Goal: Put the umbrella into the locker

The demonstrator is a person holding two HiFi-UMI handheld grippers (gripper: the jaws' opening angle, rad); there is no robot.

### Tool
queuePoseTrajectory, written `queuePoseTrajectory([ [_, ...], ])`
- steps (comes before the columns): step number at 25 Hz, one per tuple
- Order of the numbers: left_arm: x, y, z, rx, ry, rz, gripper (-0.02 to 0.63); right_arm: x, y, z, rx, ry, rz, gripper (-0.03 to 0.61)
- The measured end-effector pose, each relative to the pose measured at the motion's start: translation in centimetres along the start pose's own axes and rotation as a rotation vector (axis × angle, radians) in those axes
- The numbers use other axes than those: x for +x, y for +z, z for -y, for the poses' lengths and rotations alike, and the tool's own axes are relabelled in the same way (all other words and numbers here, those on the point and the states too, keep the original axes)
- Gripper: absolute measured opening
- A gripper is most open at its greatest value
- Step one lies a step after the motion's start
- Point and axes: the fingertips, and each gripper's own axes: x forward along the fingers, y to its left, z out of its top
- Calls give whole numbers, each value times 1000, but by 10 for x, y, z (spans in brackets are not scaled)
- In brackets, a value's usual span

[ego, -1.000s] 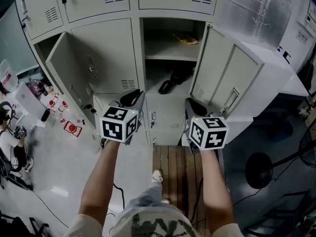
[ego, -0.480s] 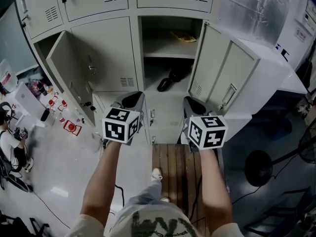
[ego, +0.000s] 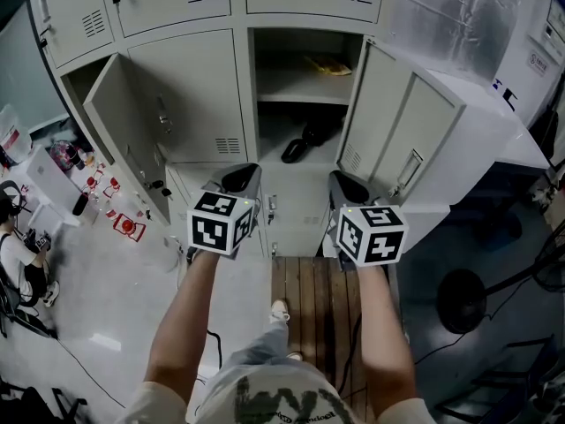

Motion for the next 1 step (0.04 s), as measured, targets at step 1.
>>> queuePoseTrajectory([
  [1, 0, 0, 0, 1, -1, 0, 6, 0, 1, 0, 0, 0, 2, -5],
])
